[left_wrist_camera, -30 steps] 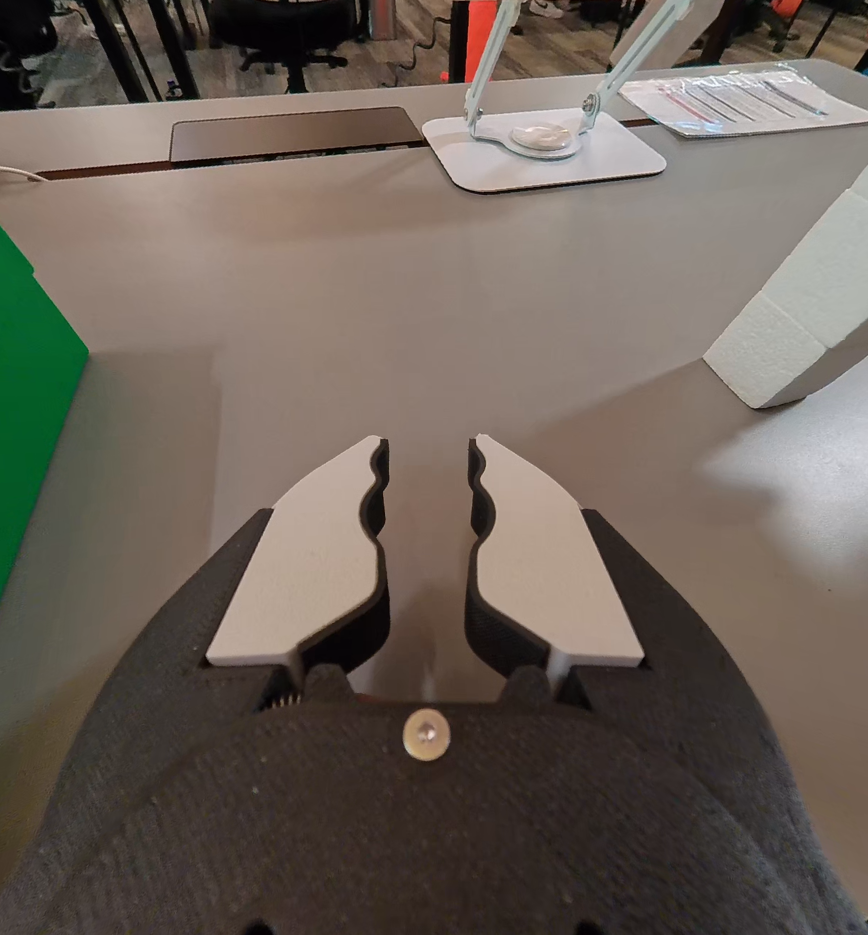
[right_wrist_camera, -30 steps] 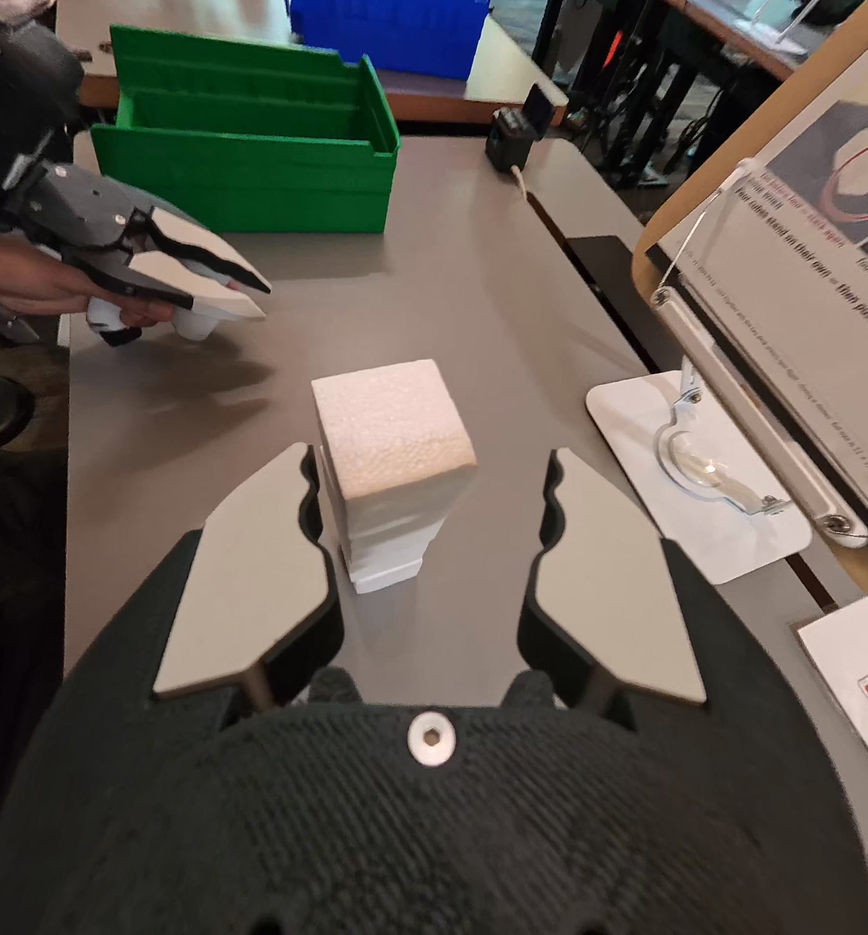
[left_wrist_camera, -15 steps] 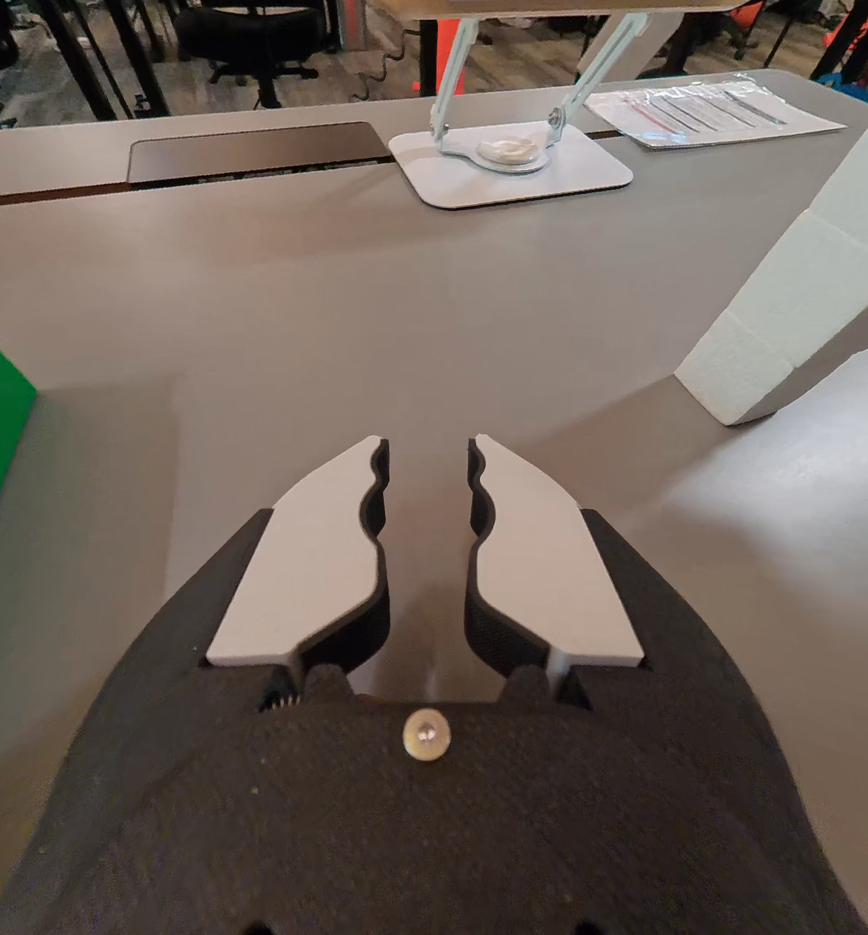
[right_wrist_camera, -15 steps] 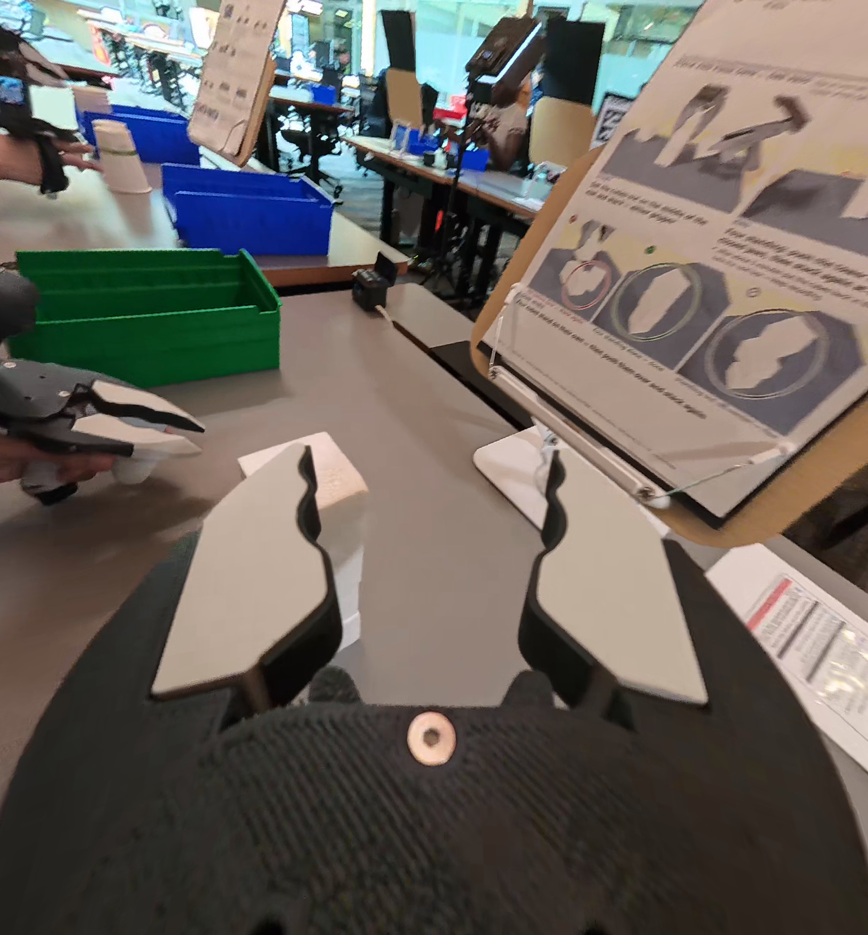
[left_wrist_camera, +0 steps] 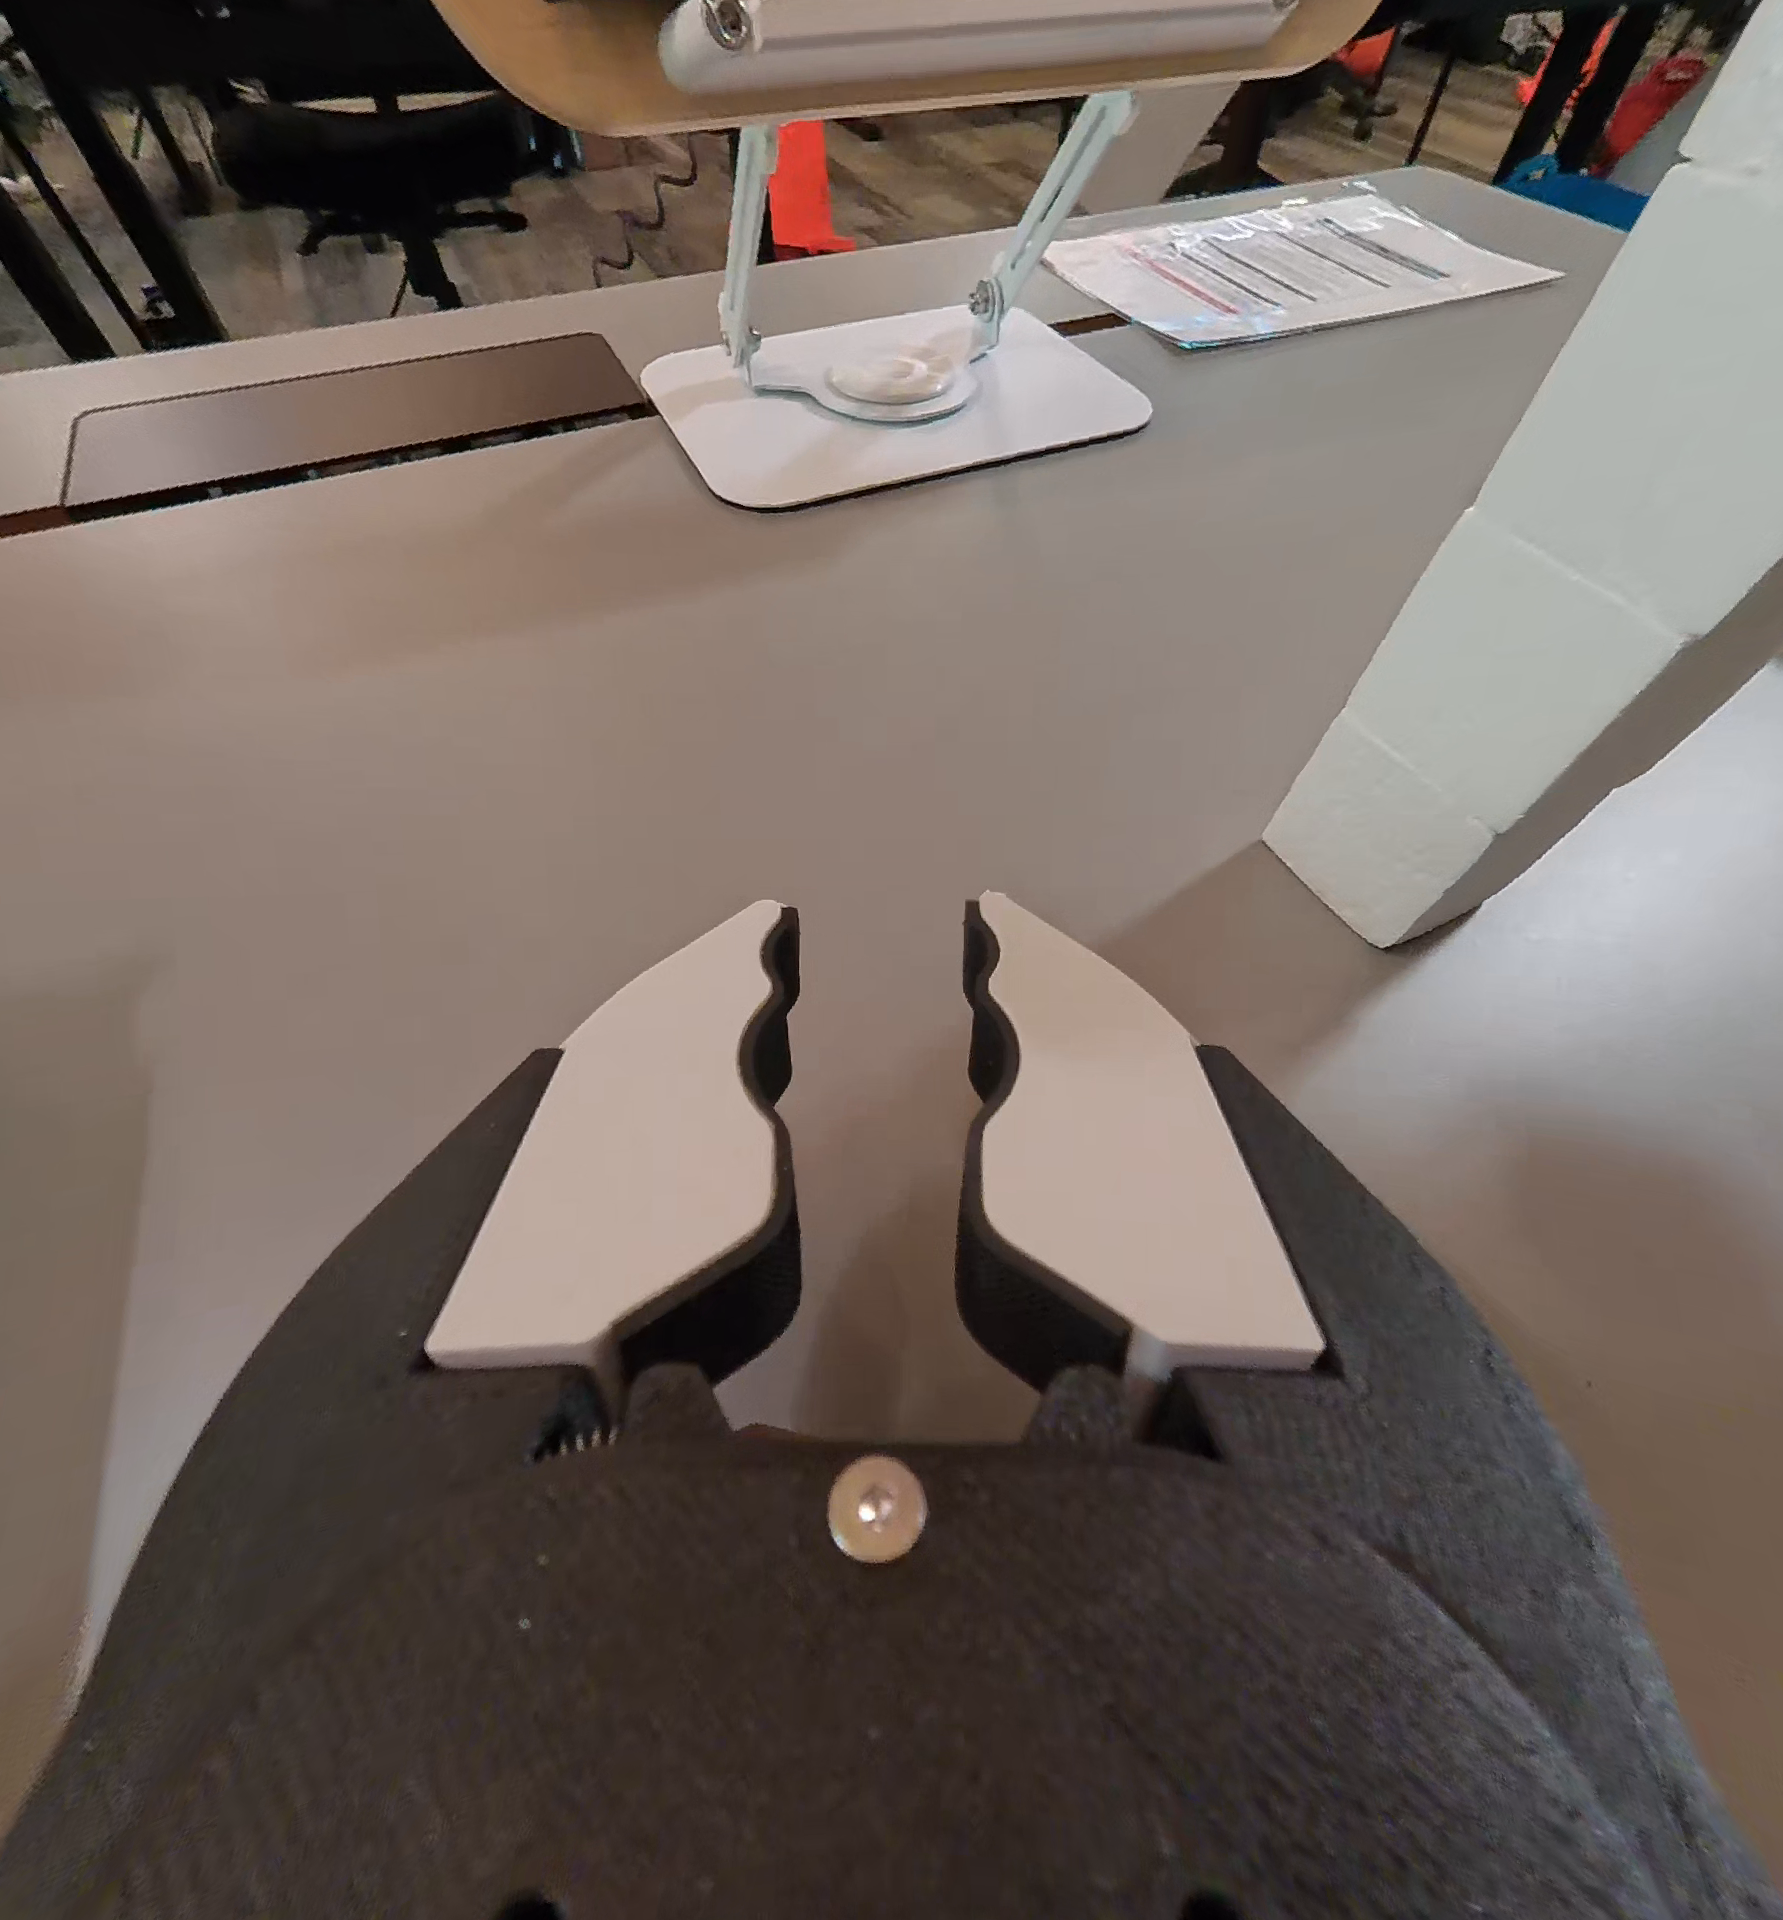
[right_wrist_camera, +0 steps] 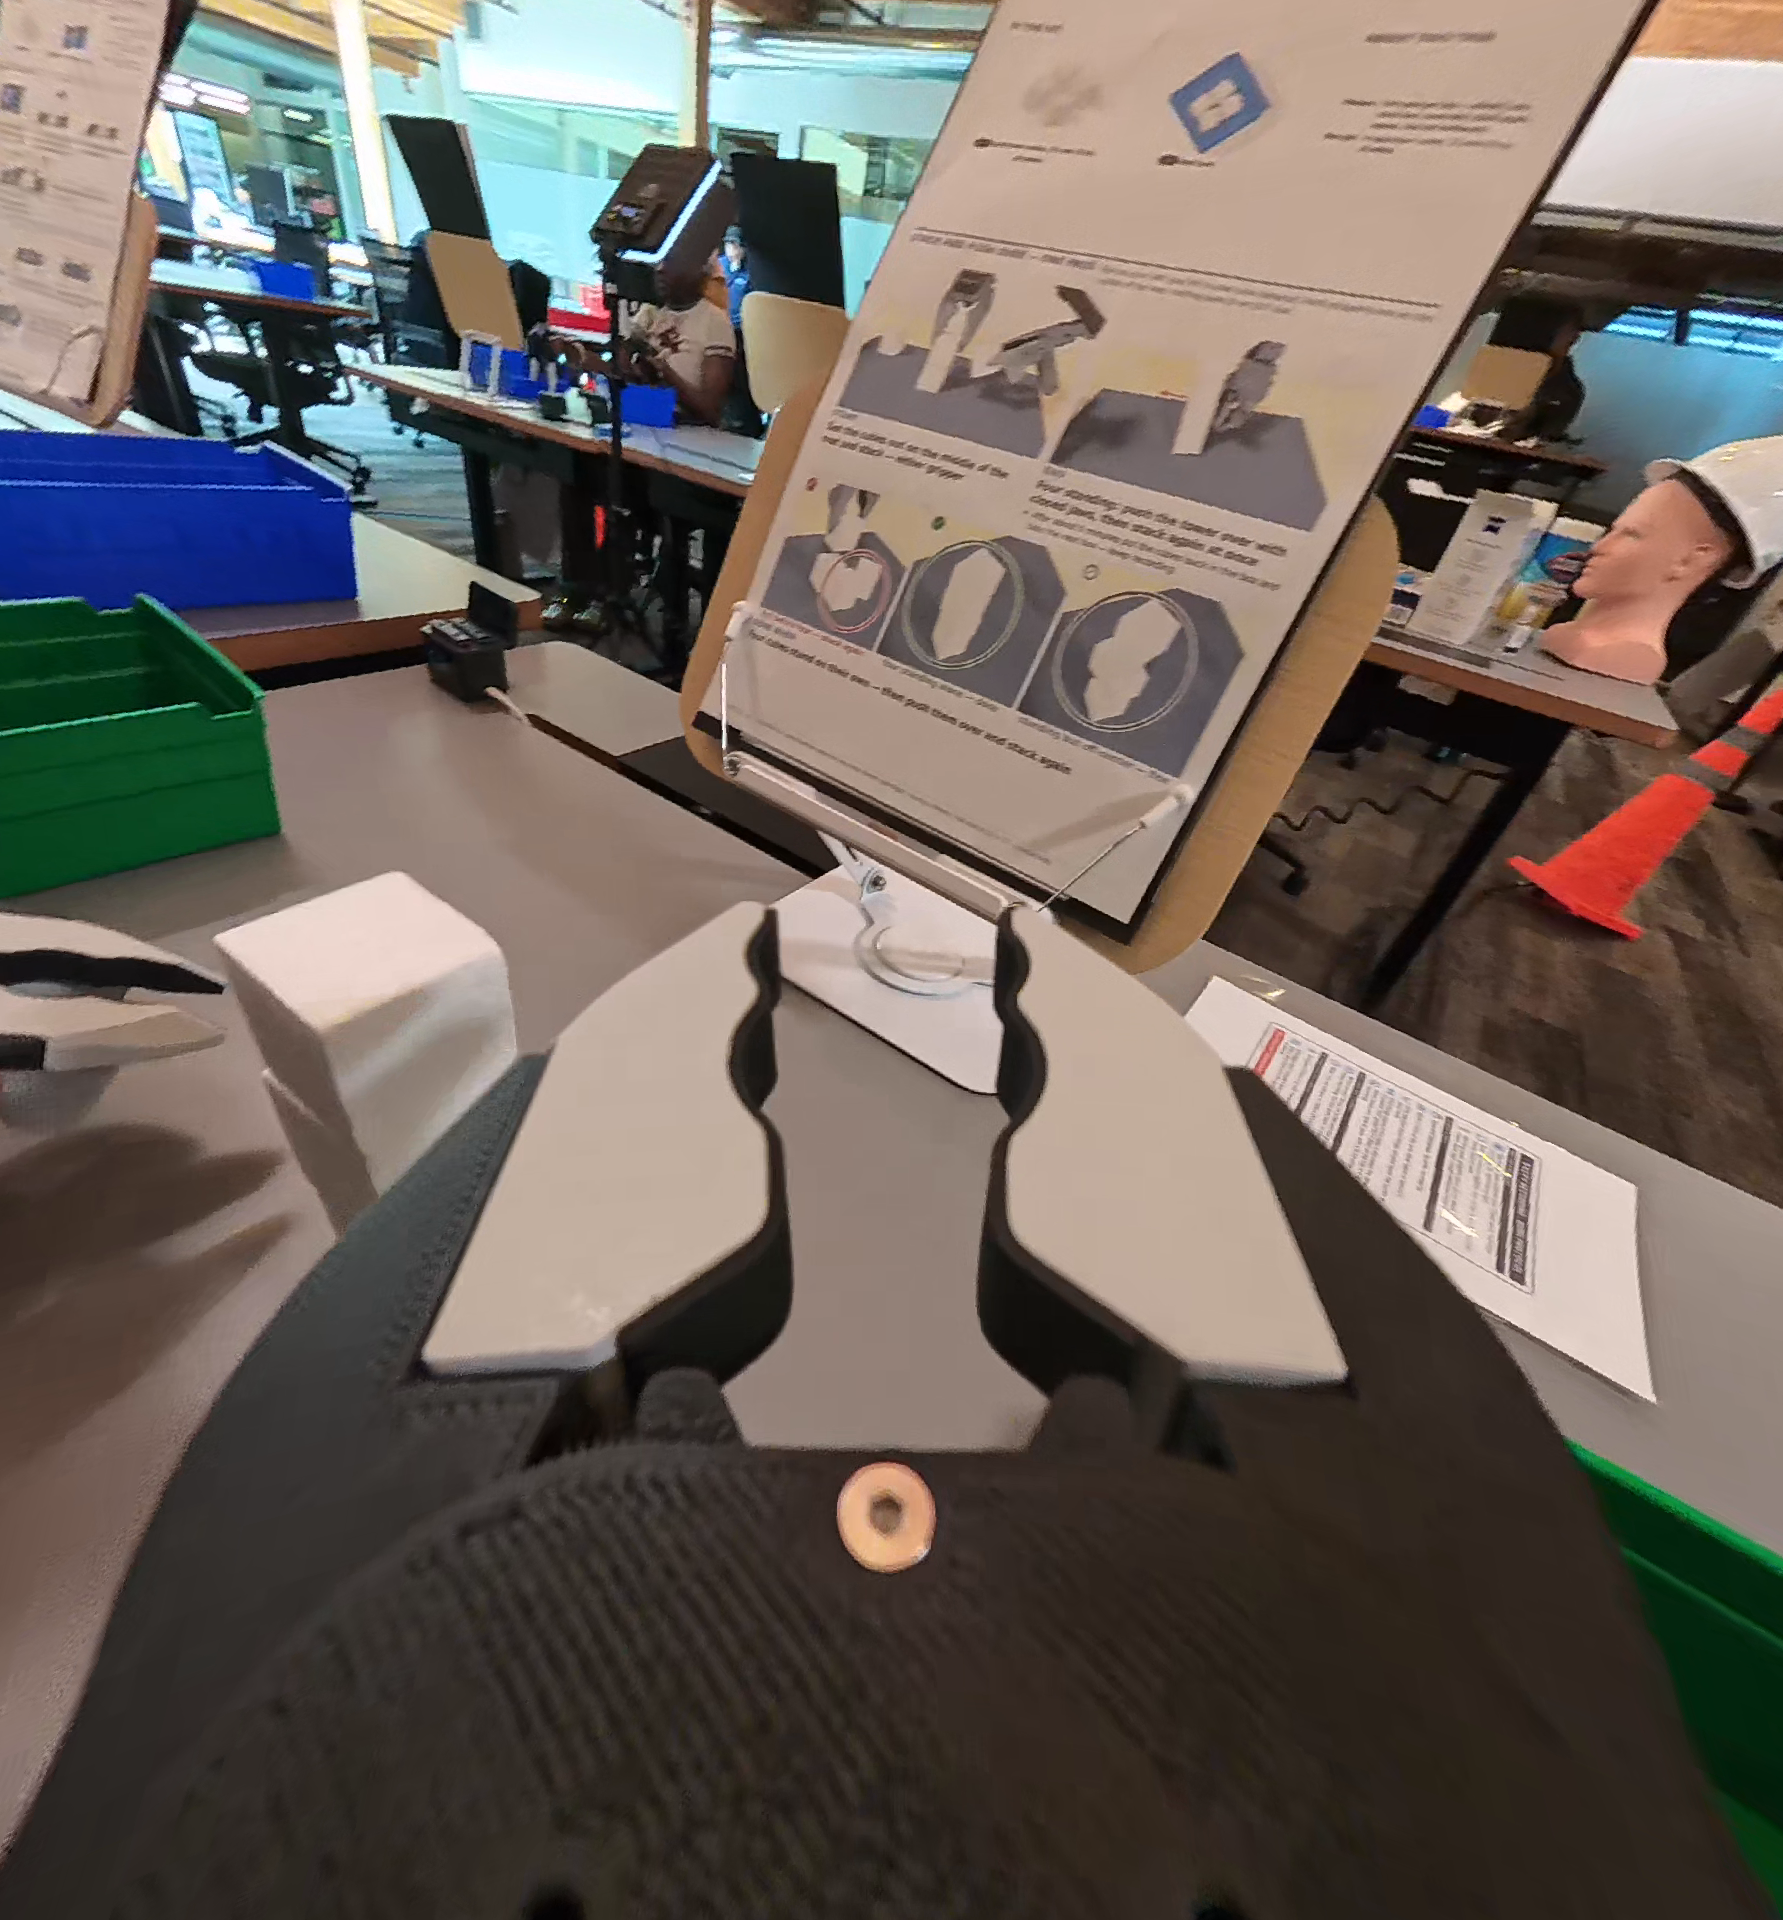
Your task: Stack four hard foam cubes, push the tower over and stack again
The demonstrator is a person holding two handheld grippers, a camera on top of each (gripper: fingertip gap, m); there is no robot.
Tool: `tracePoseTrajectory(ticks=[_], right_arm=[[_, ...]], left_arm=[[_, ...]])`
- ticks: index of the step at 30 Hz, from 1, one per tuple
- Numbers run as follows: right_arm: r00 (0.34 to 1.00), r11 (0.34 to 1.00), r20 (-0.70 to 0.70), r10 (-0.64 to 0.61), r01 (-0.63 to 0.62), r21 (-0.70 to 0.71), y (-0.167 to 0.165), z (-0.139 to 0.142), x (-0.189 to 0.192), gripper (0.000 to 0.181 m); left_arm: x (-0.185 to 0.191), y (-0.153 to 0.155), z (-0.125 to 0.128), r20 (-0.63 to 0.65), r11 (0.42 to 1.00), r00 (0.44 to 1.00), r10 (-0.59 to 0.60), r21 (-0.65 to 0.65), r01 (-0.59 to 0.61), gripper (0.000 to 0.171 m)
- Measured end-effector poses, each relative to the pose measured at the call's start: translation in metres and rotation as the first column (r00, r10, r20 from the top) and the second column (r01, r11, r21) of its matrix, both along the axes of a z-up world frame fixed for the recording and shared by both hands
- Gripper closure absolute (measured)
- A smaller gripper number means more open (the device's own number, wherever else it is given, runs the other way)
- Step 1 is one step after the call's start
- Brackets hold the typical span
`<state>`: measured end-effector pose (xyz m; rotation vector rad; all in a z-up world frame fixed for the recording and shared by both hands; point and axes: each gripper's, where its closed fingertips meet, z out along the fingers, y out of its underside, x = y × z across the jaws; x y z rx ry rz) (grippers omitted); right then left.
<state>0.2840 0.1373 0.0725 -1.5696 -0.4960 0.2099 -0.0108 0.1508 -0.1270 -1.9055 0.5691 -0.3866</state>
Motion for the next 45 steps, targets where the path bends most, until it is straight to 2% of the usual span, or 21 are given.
tracePoseTrajectory(ticks=[4, 7, 9, 12, 16, 23, 25, 28, 32, 36, 40, 45], right_arm=[[0.998, 0.999, -0.062, -0.007, 0.005, -0.040, 0.009, -0.004, -0.002, 0.146], [0.994, 0.998, -0.106, -0.022, 0.015, -0.066, 0.016, -0.006, -0.006, 0.163], [0.992, 0.997, -0.127, -0.012, 0.003, -0.072, 0.018, -0.006, -0.011, 0.181], [0.984, 0.995, -0.170, -0.045, 0.028, -0.101, 0.023, -0.006, -0.013, 0.181], [0.978, 0.974, -0.167, -0.125, 0.089, -0.207, 0.021, -0.019, -0.009, 0.181], [0.960, 0.969, -0.152, -0.233, 0.216, -0.122, -0.002, -0.003, 0.012, 0.181], [0.950, 0.953, -0.120, -0.287, 0.270, -0.140, -0.004, -0.006, 0.024, 0.181], [0.924, 0.905, -0.031, -0.381, 0.365, -0.217, 0.000, -0.025, 0.041, 0.181], [0.926, 0.909, -0.050, -0.374, 0.356, -0.215, 0.009, -0.036, 0.037, 0.181], [0.935, 0.921, -0.060, -0.350, 0.331, -0.207, 0.016, -0.038, 0.029, 0.181], [0.977, 0.960, -0.075, -0.202, 0.182, -0.213, 0.017, -0.037, 0.001, 0.181], [0.982, 0.977, -0.120, -0.143, 0.121, -0.173, 0.016, -0.024, -0.018, 0.181]], left_arm=[[-0.012, -0.002, 0.004, 0.012, 0.999, 0.999, 0.039, 0.015, -0.039, 0.144], [-0.020, -0.003, 0.005, 0.031, 0.998, 0.997, 0.067, 0.010, -0.067, 0.145], [-0.024, -0.005, 0.005, 0.042, 0.997, 0.996, 0.077, 0.003, -0.077, 0.146], [-0.027, -0.007, 0.007, 0.053, 0.996, 0.995, 0.085, -0.008, -0.085, 0.149], [-0.018, -0.005, 0.014, 0.113, 0.997, 0.991, 0.068, -0.032, -0.065, 0.152], [0.013, 0.005, 0.016, 0.162, 0.998, 0.987, 0.011, -0.063, -0.001, 0.148], [0.019, 0.005, 0.014, 0.173, 0.997, 0.985, -0.002, -0.075, 0.015, 0.147], [0.021, 0.002, 0.015, 0.204, 0.996, 0.979, -0.018, -0.086, 0.036, 0.147], [0.011, 0.003, 0.018, 0.235, 0.997, 0.972, 0.011, -0.074, 0.007, 0.159], [0.002, 0.001, 0.015, 0.241, 0.996, 0.970, 0.034, -0.092, -0.012, 0.160], [-0.010, -0.003, 0.017, 0.233, 0.996, 0.971, 0.059, -0.075, -0.043, 0.167], [-0.018, -0.006, 0.018, 0.263, 0.996, 0.963, 0.058, -0.077, -0.038, 0.171]])
